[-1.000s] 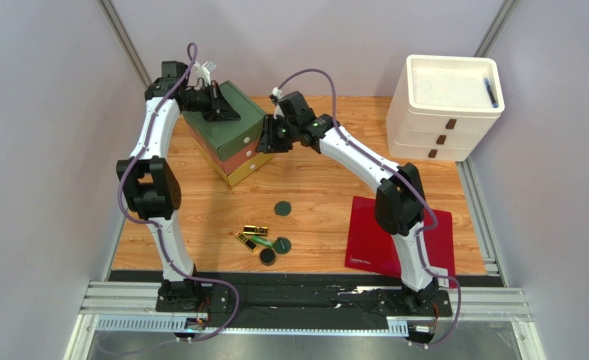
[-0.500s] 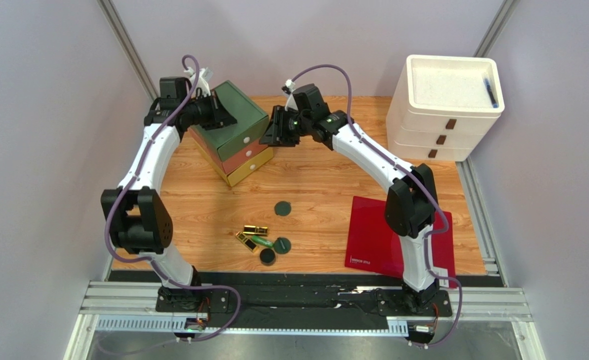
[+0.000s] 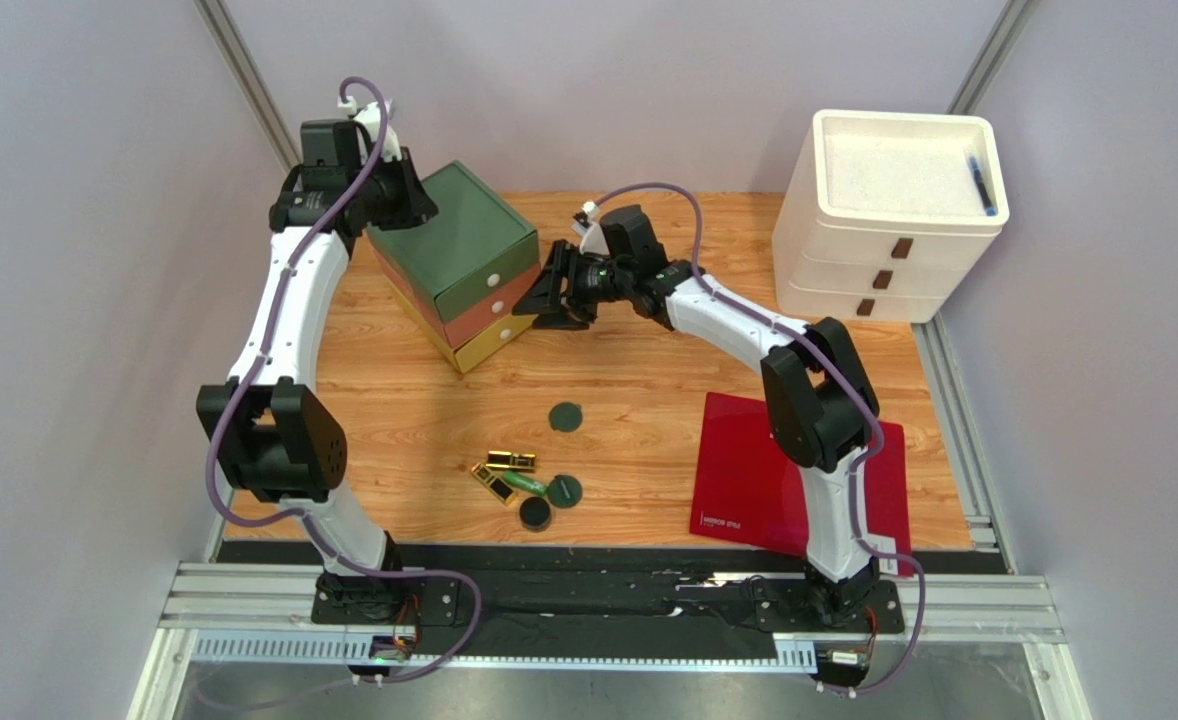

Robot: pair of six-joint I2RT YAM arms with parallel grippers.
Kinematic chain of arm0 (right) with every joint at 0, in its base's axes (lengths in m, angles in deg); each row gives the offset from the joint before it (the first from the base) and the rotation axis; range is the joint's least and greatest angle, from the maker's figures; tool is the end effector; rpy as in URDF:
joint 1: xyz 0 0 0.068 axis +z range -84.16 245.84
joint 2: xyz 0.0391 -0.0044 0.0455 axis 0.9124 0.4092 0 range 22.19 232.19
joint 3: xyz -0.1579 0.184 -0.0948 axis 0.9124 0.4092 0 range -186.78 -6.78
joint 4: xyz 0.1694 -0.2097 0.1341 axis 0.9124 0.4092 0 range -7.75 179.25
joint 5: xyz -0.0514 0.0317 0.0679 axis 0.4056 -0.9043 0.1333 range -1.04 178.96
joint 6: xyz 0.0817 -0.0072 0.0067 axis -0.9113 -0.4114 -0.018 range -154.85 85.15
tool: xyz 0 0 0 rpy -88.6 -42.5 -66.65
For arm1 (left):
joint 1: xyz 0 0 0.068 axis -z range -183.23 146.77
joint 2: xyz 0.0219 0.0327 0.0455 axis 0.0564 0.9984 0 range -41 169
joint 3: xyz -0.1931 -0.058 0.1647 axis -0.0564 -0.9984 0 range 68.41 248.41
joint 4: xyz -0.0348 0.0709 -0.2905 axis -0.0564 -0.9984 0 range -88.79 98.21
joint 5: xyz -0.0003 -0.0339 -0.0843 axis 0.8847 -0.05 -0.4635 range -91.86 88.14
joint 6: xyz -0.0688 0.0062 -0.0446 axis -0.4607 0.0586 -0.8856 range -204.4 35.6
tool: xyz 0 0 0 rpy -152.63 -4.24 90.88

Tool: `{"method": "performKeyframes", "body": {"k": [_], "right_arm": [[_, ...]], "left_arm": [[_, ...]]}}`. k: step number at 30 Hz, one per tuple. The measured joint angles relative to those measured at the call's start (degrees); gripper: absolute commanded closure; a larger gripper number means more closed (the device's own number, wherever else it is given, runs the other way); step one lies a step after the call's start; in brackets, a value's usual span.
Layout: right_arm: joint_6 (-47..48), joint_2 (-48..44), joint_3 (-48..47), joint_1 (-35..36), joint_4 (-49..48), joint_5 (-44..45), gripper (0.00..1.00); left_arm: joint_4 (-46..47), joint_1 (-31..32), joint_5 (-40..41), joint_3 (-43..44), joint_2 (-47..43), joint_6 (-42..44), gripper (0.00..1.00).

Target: Organize the makeup

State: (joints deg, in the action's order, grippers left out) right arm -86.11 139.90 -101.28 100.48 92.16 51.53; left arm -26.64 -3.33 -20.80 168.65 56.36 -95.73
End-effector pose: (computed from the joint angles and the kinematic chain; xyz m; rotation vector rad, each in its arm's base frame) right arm 0.4144 0.3391 0.2063 -0.0890 2.4475 1.4863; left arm 0.4558 -0.0224 0.3619 -0.0160 2.1302 -0.4672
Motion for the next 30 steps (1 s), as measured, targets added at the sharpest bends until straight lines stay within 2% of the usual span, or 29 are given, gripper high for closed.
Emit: {"method": "performKeyframes", "body": {"k": [4,7,13,19,30], "right_arm": [[-8.20,1.42,5.07,-1.09,-12.33,-3.63,0.43],[-14.40,4.28,6.29,-1.57,-22.27,-5.07,0.43],[-23.19,11.23,6.54,-1.44,-37.46,-6.62,0.43],[-27.10,15.15,6.51,-1.20,-42.05,-6.47,0.44],[-29.09,16.04,5.57,-0.48,-44.85,-2.67,0.49]], "left_arm": [[-2.32,0.00,0.20,0.42,2.82,-0.04,0.86],[-3.41,0.00,-0.04,0.42,4.61,-0.09,0.89],[-2.82,-0.04,-0.66,0.44,4.90,0.04,0.91],[-2.60,-0.04,-1.31,0.87,5.49,0.15,0.91],[-1.88,-0.04,-2.86,1.36,6.27,0.20,0.92]]}}
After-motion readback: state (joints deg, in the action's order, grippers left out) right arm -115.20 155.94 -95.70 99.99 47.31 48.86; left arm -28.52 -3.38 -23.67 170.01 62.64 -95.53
